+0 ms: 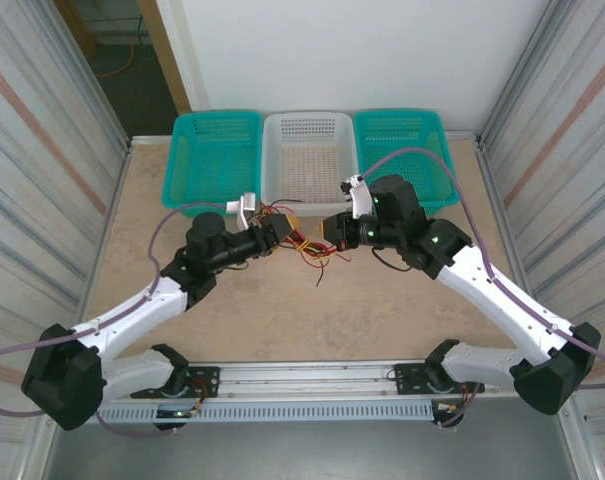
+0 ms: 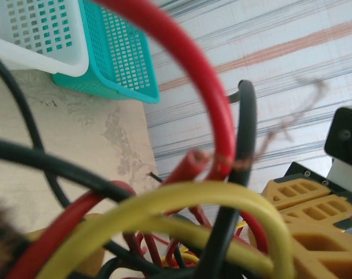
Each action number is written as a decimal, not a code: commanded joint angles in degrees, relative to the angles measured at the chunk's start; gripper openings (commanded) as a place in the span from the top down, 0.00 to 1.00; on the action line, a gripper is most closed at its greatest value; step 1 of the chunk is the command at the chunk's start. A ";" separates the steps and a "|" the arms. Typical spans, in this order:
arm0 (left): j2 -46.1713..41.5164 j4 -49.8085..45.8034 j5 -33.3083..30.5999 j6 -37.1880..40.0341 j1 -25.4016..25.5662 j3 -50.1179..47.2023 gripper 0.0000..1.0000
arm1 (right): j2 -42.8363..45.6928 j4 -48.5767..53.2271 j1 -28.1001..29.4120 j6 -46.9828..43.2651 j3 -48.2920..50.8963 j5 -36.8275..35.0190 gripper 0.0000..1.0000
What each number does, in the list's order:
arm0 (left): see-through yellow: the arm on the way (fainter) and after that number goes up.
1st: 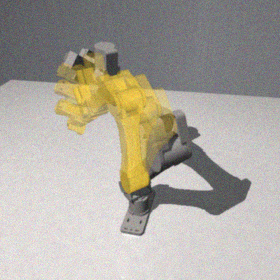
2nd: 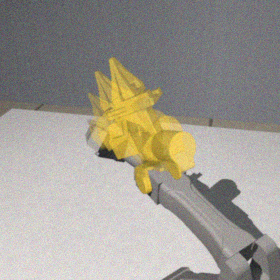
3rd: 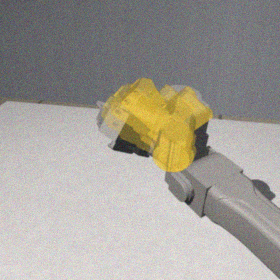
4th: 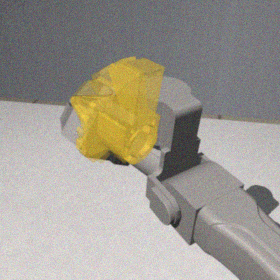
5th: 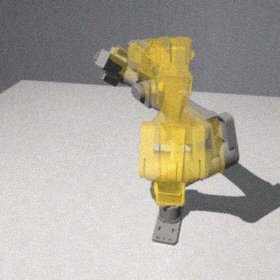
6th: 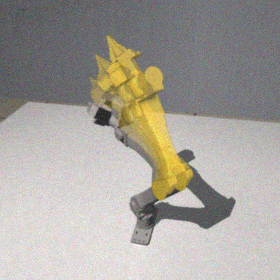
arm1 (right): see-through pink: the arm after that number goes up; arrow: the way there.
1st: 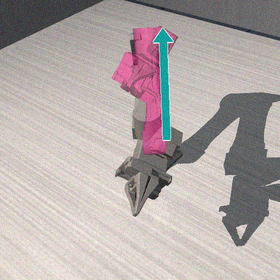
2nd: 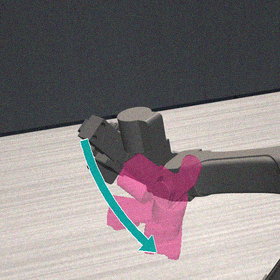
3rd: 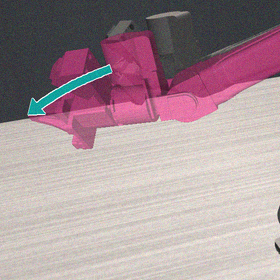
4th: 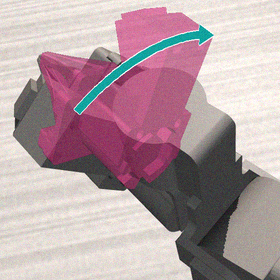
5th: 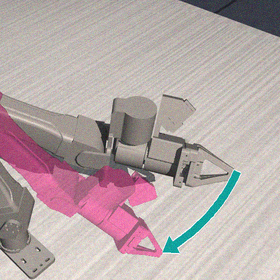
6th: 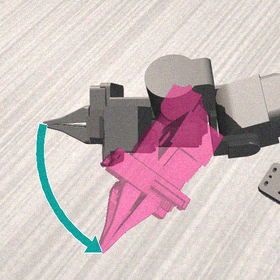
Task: Untangle the cables
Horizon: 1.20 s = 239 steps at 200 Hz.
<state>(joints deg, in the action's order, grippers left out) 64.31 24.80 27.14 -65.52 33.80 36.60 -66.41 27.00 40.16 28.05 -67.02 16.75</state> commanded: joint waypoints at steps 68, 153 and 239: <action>-1.01 1.47 2.06 2.92 -0.51 -0.83 1.00 | -0.76 -1.11 0.05 1.59 -1.71 -0.60 0.96; -4.60 -3.19 1.70 10.39 -5.76 0.17 1.00 | 14.21 -0.78 3.35 1.63 5.27 -20.07 0.35; -1.37 -2.22 8.99 11.71 -6.91 2.33 1.00 | 1.90 2.54 -2.37 0.68 -1.70 4.92 0.43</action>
<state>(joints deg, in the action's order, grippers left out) 63.05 18.87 33.21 -54.59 27.05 37.41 -63.00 28.58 37.89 29.41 -65.73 17.12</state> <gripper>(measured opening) 0.195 0.608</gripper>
